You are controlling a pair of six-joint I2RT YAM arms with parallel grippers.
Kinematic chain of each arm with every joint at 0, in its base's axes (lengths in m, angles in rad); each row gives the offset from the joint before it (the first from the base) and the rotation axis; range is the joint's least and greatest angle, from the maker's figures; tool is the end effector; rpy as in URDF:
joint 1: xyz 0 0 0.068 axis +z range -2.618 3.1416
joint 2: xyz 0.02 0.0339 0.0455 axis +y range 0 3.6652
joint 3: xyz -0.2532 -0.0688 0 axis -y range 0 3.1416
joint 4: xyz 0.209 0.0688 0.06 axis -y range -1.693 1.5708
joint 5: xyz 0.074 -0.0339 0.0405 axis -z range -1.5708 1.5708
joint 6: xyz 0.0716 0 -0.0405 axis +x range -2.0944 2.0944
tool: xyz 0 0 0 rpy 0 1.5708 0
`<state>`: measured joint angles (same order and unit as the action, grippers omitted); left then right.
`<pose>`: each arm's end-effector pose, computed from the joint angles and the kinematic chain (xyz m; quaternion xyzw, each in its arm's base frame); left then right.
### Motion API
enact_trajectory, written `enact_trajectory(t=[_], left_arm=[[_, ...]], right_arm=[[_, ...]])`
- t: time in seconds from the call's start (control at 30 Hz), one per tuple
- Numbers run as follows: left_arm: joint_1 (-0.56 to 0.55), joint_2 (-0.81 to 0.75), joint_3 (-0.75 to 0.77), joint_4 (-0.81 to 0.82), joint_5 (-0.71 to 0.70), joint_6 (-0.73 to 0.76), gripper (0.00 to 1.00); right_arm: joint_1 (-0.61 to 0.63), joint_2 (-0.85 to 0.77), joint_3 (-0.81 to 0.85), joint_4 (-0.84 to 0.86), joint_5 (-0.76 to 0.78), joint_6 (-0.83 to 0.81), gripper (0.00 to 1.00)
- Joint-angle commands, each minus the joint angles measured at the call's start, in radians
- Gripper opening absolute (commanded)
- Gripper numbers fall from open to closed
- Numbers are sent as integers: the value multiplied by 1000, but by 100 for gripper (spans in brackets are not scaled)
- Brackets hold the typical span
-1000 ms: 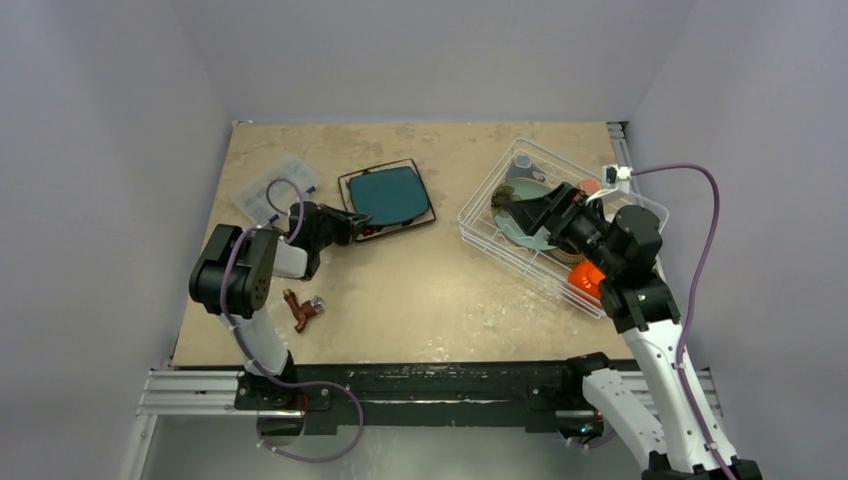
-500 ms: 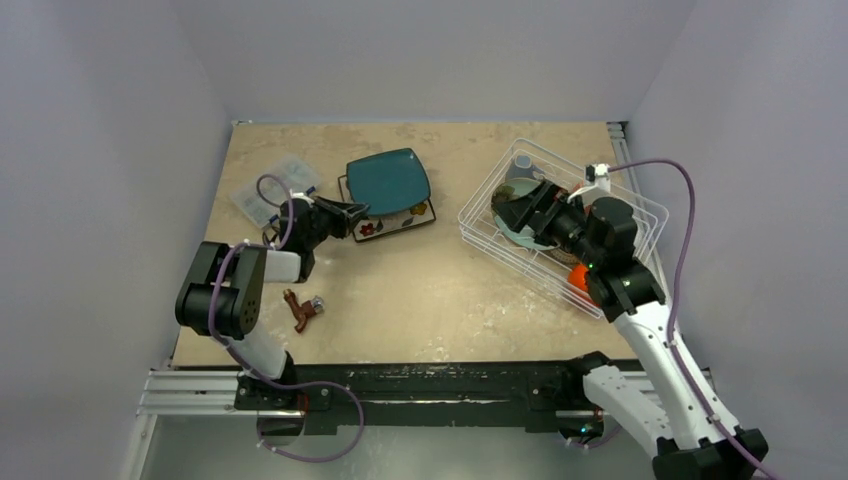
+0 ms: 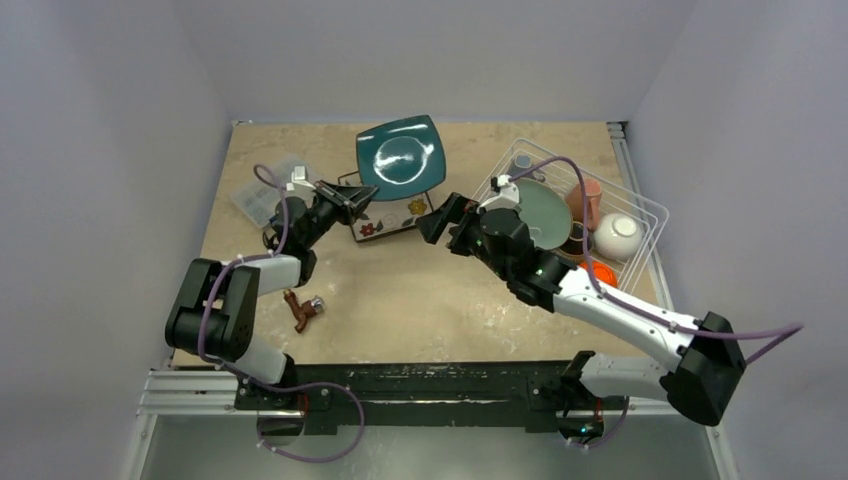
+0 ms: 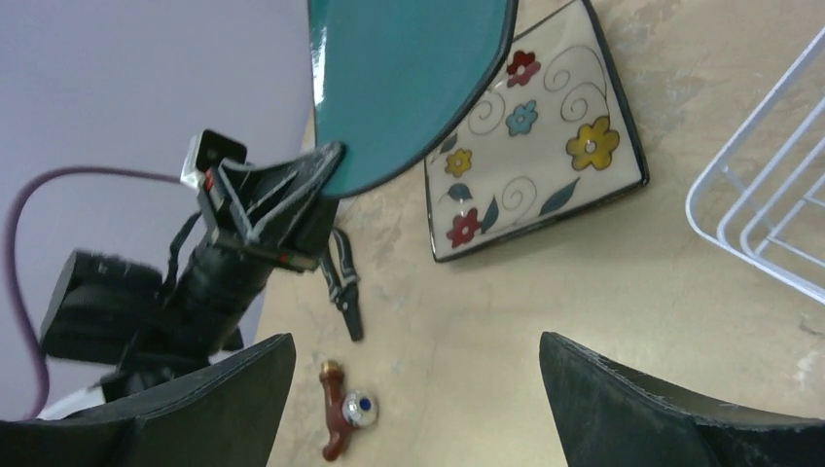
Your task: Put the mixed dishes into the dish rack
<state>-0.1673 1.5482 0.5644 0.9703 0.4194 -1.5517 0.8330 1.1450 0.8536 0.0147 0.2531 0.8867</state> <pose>0.3101 -0.0819 0.2240 -0.3318 0.6293 -0.6171 0.3362 0.1954 0.1883 0.3024 0.0973 0.7892 0.3874 0.4665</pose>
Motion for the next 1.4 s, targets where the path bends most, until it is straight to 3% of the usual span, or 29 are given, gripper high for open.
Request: enact_trajectory(t=[0.0, 0.23, 0.6, 0.83, 1.0, 1.03, 1.17, 1.23, 1.37], left_arm=[[-34, -76, 35, 266, 39, -11, 0], [-60, -38, 47, 370, 53, -82, 0], [-112, -67, 48, 347, 58, -67, 0], [-132, -55, 54, 343, 71, -62, 0], [-136, -52, 62, 331, 83, -48, 0], [-136, -51, 66, 332, 87, -47, 0], [-138, -58, 85, 329, 107, -35, 0], [-138, -66, 92, 304, 117, -21, 8], [-141, -95, 109, 223, 142, 29, 40]], right_arm=[[21, 67, 97, 168, 211, 99, 98], [14, 118, 94, 264, 351, 138, 95], [-55, 202, 79, 412, 335, 170, 81], [-112, 247, 43, 560, 268, 160, 58], [-131, 244, 16, 615, 262, 140, 6], [-137, 248, 15, 618, 250, 142, 0], [-157, 245, -28, 737, 190, 140, 0], [-163, 225, -67, 835, 169, 117, 0], [-203, 156, -116, 851, 154, 152, 0]])
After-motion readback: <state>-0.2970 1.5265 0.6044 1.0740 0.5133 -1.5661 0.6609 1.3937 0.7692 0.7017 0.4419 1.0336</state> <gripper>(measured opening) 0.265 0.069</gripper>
